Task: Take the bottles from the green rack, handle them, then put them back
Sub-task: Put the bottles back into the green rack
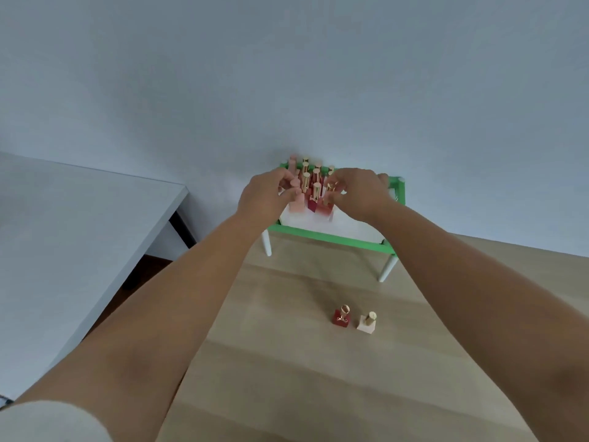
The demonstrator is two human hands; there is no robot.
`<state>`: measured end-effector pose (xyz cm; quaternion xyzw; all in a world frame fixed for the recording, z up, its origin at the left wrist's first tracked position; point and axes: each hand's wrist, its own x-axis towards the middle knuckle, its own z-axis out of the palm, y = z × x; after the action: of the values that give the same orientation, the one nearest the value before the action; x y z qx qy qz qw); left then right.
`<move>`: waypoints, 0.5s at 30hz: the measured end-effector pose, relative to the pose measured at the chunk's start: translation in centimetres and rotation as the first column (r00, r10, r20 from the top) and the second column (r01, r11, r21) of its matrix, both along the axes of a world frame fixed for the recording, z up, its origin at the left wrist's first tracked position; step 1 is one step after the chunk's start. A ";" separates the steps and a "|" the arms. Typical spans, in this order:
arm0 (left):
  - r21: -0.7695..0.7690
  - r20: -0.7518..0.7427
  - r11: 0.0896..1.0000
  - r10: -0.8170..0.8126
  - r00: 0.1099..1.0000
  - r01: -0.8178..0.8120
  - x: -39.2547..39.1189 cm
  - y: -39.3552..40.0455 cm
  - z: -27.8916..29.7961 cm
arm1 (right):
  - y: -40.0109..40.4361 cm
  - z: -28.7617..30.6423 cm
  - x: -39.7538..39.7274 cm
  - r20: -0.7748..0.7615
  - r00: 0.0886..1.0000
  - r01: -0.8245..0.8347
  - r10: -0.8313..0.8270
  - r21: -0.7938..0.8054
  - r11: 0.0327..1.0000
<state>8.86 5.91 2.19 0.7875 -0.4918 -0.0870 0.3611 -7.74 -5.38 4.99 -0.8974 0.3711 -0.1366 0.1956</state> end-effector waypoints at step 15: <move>0.051 0.080 0.998 -0.044 0.996 0.040 3.0 -2.9 -3.5 | -1.9 -3.1 4.0 -0.180 0.980 -0.087 0.079 -0.039 0.995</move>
<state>11.91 2.96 -1.26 0.7884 -0.5204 -0.0745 0.3194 -3.75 -7.32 1.92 -0.9250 0.3461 -0.0561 0.1461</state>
